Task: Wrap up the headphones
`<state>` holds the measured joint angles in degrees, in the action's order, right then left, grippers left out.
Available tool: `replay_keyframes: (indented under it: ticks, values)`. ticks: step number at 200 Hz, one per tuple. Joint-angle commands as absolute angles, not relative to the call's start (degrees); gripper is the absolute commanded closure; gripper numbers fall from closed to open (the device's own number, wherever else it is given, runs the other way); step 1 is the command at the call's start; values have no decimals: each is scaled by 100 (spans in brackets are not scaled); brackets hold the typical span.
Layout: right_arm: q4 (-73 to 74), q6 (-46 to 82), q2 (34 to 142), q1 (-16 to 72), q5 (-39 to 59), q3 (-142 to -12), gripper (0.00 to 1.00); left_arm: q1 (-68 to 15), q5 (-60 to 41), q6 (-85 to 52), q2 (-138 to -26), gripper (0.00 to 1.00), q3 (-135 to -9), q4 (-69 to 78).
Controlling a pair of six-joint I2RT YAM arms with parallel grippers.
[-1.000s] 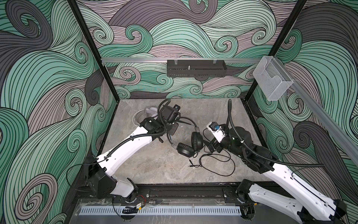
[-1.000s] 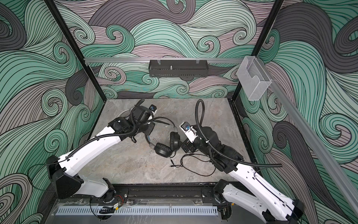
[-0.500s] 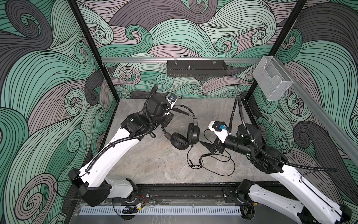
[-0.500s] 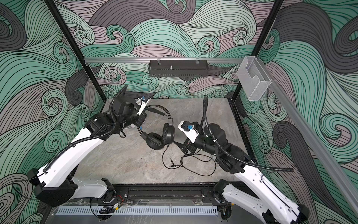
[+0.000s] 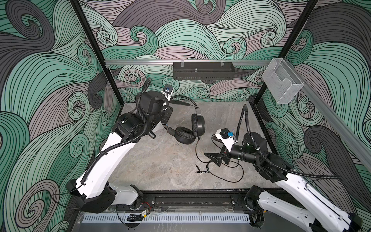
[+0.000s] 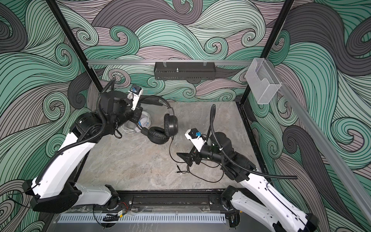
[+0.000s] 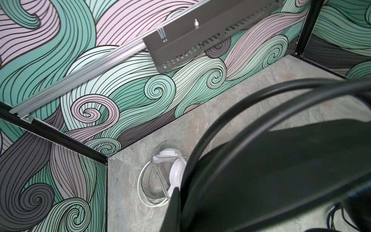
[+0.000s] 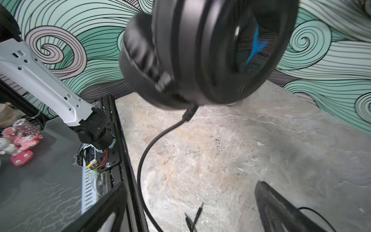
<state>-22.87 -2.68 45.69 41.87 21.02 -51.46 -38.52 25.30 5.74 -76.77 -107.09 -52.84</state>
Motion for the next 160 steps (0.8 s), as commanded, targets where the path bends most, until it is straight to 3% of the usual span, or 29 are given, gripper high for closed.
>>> replay_keyframes:
  ticks: [1,111,132,160]
  values:
    - [-1778,102,4559,4175,2496,-4955,1,-3814,2597,65,-7742,100,-11107,-5402]
    - [-776,501,5175,4175,3155,-4292,3,-3788,2428,-316,-7707,100,-11324,-5554]
    - [-767,441,5252,4175,3220,-4181,8,-3779,2363,-359,-7684,100,-11329,-5520]
    - [-602,428,5433,4175,3249,-4087,24,-3719,2267,-488,-7743,100,-11417,-5567]
